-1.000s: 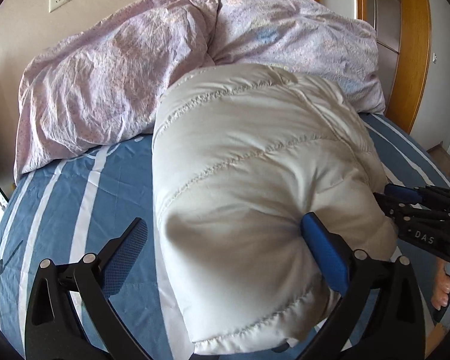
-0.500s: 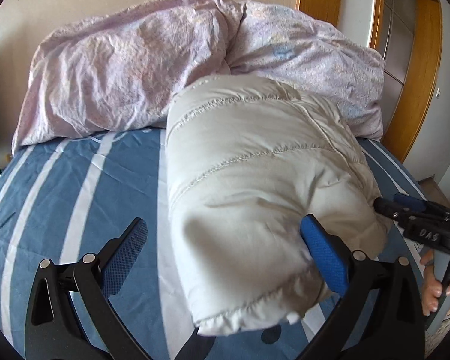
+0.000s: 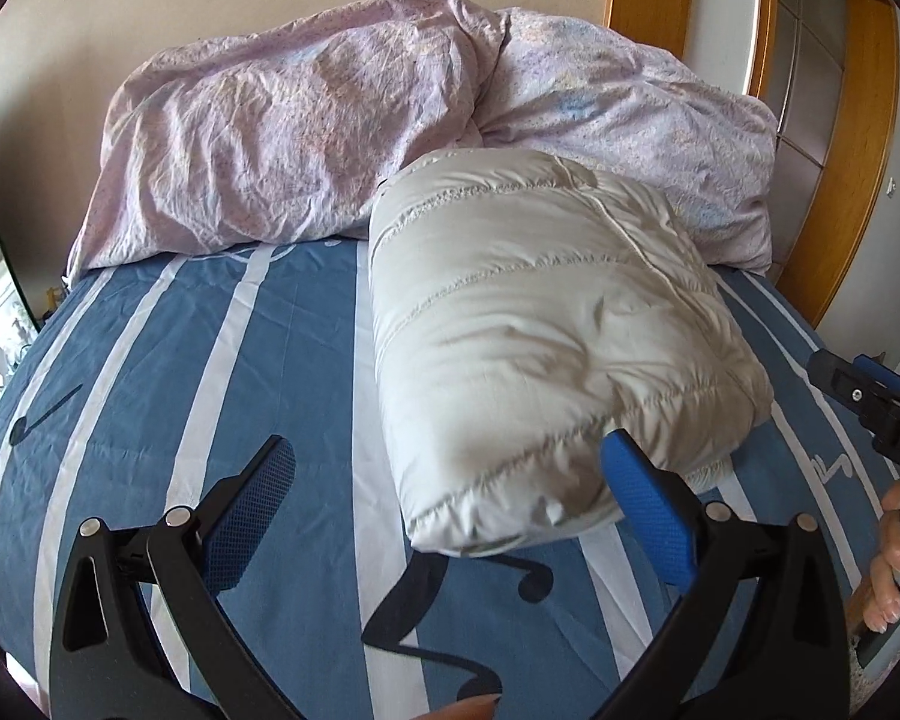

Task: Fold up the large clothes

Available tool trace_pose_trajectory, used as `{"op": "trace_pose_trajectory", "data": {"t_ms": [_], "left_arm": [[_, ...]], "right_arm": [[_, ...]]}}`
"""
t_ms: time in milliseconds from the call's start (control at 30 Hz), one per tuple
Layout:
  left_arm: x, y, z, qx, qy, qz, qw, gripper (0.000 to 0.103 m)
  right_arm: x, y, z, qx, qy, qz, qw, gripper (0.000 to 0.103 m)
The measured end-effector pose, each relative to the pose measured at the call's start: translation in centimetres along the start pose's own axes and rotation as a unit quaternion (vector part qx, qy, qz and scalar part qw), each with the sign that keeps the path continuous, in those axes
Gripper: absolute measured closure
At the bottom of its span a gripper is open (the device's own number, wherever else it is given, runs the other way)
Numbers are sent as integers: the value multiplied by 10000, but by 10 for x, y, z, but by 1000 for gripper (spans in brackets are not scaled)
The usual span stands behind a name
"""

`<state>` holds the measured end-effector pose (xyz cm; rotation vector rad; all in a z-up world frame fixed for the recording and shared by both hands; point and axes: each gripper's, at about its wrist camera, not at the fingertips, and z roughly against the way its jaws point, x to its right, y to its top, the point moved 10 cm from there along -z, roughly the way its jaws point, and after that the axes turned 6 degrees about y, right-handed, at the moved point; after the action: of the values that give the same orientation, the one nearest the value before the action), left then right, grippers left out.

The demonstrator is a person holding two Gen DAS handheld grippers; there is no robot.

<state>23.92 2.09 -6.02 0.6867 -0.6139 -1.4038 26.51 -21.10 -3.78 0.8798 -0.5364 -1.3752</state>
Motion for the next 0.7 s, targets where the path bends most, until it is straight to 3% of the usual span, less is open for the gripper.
{"op": "trace_pose_trajectory", "data": {"t_ms": [700], "left_arm": [[13, -47, 42, -242, 23, 3, 9997, 1]], "right_arm": [[-10, -59, 41, -261, -141, -4, 9996, 2]]}}
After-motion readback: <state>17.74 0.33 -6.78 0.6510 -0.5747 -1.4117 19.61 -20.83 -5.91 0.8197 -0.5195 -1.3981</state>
